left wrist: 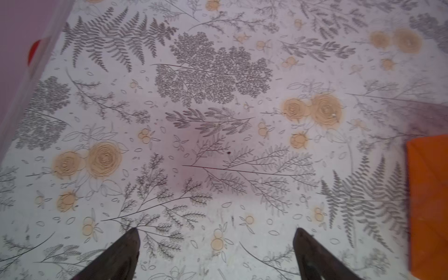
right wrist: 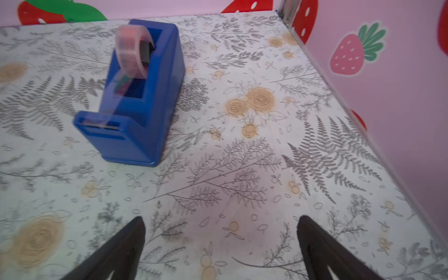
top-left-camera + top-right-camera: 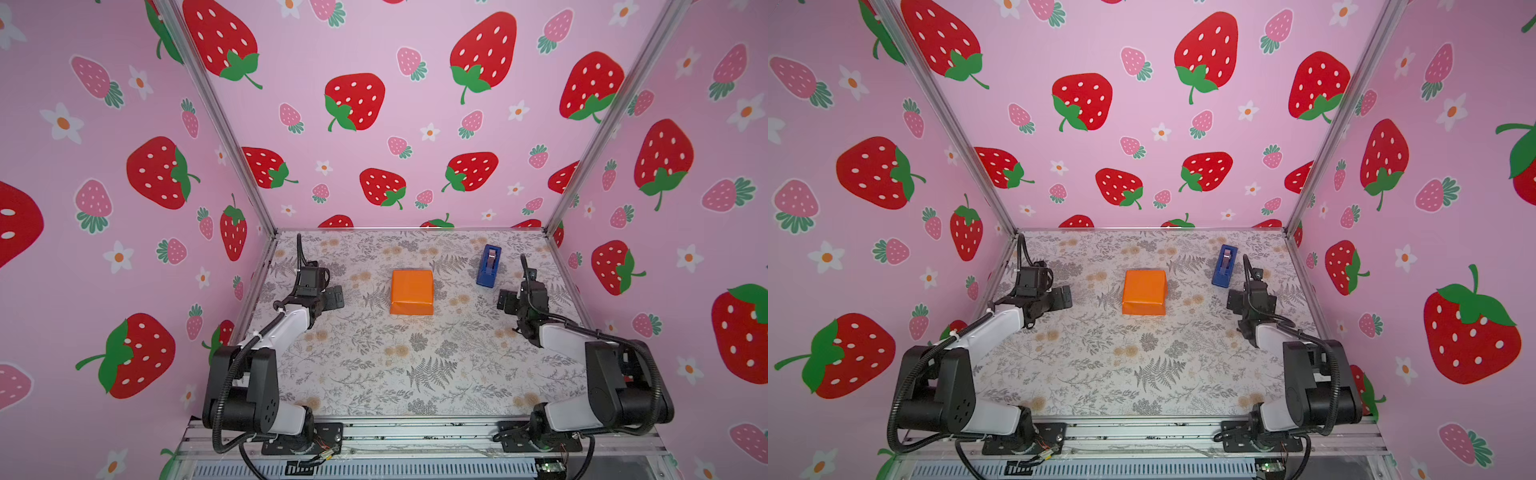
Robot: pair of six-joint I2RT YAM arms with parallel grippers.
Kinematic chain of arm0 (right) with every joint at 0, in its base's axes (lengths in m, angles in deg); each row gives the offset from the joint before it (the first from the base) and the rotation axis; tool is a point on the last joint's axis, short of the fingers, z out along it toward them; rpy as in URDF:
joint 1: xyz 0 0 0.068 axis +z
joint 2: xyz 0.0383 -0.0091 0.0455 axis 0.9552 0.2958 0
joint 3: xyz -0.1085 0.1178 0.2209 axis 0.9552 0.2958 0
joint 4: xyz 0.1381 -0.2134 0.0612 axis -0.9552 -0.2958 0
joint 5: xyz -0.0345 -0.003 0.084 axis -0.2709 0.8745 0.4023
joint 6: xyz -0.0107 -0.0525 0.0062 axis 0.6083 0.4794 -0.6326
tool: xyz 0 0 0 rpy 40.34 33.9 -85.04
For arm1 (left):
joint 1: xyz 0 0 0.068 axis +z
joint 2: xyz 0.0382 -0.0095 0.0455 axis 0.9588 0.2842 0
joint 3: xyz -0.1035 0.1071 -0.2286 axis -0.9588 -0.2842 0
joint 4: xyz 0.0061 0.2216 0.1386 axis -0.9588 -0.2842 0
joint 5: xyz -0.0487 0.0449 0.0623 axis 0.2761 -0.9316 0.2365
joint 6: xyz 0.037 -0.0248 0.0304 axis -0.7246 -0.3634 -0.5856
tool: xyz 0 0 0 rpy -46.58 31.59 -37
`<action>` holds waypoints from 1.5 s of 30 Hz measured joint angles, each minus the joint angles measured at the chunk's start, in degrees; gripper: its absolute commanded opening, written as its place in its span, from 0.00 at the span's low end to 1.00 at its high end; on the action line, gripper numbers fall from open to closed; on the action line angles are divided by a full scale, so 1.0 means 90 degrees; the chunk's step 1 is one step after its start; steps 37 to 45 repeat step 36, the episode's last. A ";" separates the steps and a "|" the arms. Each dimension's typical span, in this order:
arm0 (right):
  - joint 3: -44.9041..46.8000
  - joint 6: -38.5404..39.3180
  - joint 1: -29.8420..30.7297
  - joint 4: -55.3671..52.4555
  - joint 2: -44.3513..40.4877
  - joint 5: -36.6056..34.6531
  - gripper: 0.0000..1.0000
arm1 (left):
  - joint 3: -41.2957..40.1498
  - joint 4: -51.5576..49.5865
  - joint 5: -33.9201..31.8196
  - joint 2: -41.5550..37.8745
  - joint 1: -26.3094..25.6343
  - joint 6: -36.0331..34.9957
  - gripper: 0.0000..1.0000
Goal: Wrap a gift box in wrapping paper
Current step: Reset both arms
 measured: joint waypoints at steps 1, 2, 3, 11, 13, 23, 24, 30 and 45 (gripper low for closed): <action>0.0131 0.0095 -0.0019 0.0330 0.0095 -0.0117 1.00 | -0.0197 0.0304 -0.0102 -0.0017 0.0015 -0.0095 0.99; 0.0228 0.0180 -0.0039 0.0709 0.0221 -0.0204 1.00 | -0.0452 0.0726 -0.0192 -0.0024 0.0024 -0.0223 0.99; 0.0335 0.0260 -0.0051 0.1166 0.0362 -0.0238 1.00 | -0.0687 0.1110 -0.0265 -0.0005 0.0036 -0.0342 0.99; 0.1656 0.0772 -0.0158 0.4085 0.0619 0.0447 1.00 | -0.1673 0.3538 0.0262 0.0342 0.0398 -0.0782 0.99; 0.1783 0.0835 -0.0189 0.4260 0.0629 0.0627 1.00 | -0.1877 0.4260 0.0505 0.0534 0.0525 -0.0780 0.99; 0.1613 0.0833 -0.0199 0.4668 0.0673 0.0627 1.00 | -0.2052 0.5025 0.1226 0.0809 0.0648 -0.0835 0.99; 0.1613 0.0833 -0.0199 0.4668 0.0673 0.0624 1.00 | -0.2052 0.5051 0.1226 0.0809 0.0629 -0.0838 0.99; 0.1613 0.0833 -0.0199 0.4668 0.0673 0.0624 1.00 | -0.2052 0.5166 0.1226 0.0809 0.0600 -0.0852 0.99; 0.1588 0.0882 -0.0158 0.4660 0.0685 0.0634 1.00 | -0.2052 0.5195 0.1226 0.0809 0.0600 -0.0855 0.99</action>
